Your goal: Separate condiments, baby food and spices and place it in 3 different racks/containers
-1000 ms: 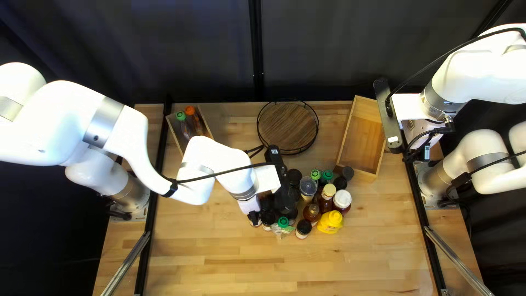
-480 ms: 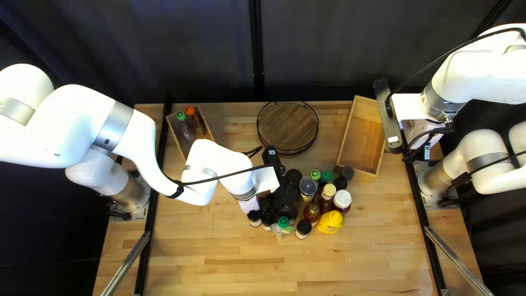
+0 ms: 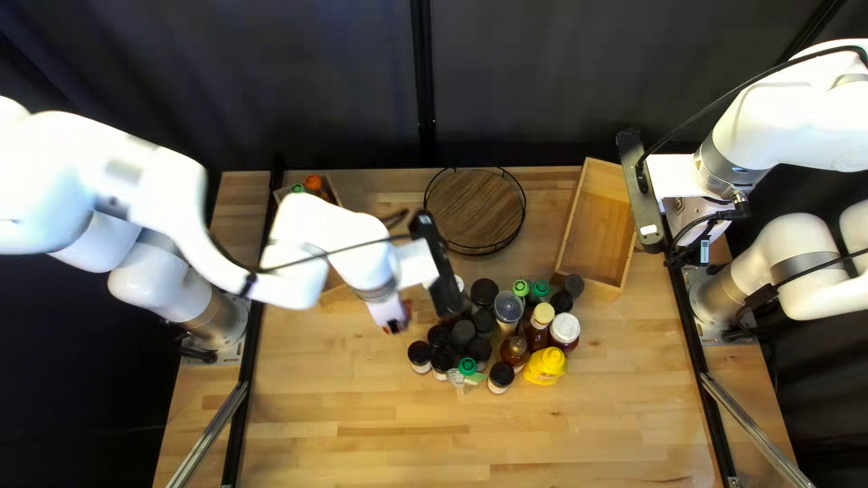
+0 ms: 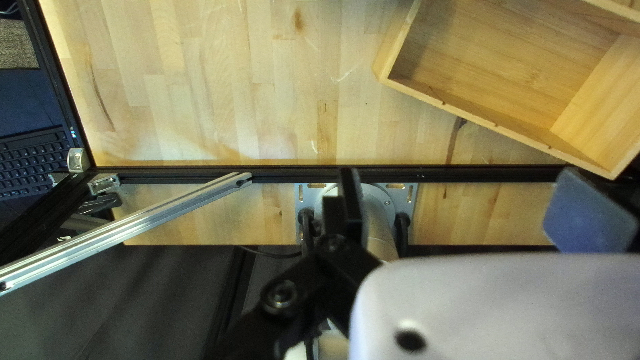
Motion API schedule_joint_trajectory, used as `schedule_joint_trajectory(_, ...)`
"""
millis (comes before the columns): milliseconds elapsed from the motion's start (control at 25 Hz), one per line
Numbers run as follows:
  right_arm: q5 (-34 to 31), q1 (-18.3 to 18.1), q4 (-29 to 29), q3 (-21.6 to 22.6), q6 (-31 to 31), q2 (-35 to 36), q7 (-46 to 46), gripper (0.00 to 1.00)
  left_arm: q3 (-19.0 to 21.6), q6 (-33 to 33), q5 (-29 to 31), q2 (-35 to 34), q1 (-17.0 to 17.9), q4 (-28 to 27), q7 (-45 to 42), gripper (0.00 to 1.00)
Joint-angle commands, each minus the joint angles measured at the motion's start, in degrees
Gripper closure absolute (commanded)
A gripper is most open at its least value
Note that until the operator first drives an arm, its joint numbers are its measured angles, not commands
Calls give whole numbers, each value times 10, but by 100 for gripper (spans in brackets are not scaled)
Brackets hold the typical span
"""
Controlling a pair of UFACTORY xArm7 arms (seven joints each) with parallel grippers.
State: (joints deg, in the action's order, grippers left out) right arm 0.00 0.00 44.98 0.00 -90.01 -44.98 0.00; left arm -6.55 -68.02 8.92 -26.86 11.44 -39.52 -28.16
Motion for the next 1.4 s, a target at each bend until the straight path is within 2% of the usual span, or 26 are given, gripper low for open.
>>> schedule_joint_trajectory(40,0,0,0,0,0,0,0,0,-24,-41,30,-72,-33,43,19,100)
schedule_joint_trajectory(200,0,0,0,0,0,0,0,0,-49,-43,58,-114,-63,76,34,98)
schedule_joint_trajectory(360,0,0,0,0,0,0,0,0,-91,-19,93,-127,-98,108,61,98)
schedule_joint_trajectory(720,0,0,0,0,0,0,0,0,-160,40,140,-98,-147,137,91,100)
schedule_joint_trajectory(920,0,0,0,0,0,0,0,0,-171,47,150,-85,-159,136,89,100)
schedule_joint_trajectory(960,0,0,0,0,0,0,0,0,-171,47,152,-85,-161,137,87,93)
schedule_joint_trajectory(1000,0,0,0,0,0,0,0,0,-170,47,153,-85,-162,137,86,19)
schedule_joint_trajectory(1040,0,0,0,0,0,0,0,0,-165,45,151,-84,-159,138,78,0)
schedule_joint_trajectory(1280,0,0,0,0,0,0,0,0,-119,14,100,-85,-112,110,51,0)
schedule_joint_trajectory(1400,0,0,0,0,0,0,0,0,-90,-5,58,-67,-69,70,43,0)
